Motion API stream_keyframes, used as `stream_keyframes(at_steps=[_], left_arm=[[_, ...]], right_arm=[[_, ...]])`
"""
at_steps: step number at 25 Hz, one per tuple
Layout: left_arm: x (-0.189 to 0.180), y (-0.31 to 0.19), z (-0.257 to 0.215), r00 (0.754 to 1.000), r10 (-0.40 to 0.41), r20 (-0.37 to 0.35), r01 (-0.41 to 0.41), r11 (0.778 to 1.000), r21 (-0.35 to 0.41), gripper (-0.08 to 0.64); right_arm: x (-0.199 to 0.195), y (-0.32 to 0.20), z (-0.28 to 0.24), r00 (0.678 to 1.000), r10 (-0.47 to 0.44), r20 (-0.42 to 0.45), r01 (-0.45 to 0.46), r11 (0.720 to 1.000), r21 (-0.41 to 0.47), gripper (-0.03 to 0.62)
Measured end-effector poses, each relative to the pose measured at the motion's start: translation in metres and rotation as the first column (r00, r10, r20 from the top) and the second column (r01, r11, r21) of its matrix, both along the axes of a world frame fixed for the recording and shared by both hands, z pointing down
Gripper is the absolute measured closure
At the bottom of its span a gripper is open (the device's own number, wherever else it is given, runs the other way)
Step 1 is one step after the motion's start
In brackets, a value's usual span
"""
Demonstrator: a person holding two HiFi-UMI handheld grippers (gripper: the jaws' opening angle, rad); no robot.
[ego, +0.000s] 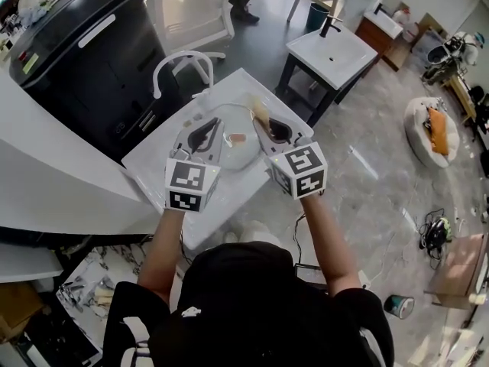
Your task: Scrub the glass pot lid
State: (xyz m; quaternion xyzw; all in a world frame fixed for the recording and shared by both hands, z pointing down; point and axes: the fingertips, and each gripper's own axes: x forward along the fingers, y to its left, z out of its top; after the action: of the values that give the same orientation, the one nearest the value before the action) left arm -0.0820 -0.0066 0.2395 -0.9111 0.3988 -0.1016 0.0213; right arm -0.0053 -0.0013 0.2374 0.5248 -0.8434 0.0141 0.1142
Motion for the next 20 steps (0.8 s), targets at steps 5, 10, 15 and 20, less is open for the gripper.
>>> stream_keyframes(at_steps=[5,10,15,20], left_arm=[[0.008,0.003,-0.018,1.000,0.015,-0.022,-0.014,0.999,0.051,0.540],[0.014,0.011,-0.034,0.999,0.017,-0.038,-0.014,0.997,0.073,0.540],[0.017,0.021,-0.045,0.999,-0.003,-0.049,0.007,0.997,0.081,0.540],[0.025,0.041,-0.043,0.999,-0.018,-0.036,0.021,0.997,0.071,0.540]], right_arm=[[0.007,0.003,-0.009,1.000,0.012,0.004,-0.012,1.000,0.022,0.571],[0.011,0.007,-0.025,1.000,0.007,0.013,-0.007,0.998,0.055,0.571],[0.016,0.020,-0.042,1.000,-0.008,0.022,0.006,0.997,0.083,0.571],[0.025,0.041,-0.049,0.999,-0.013,0.035,0.010,0.996,0.092,0.571]])
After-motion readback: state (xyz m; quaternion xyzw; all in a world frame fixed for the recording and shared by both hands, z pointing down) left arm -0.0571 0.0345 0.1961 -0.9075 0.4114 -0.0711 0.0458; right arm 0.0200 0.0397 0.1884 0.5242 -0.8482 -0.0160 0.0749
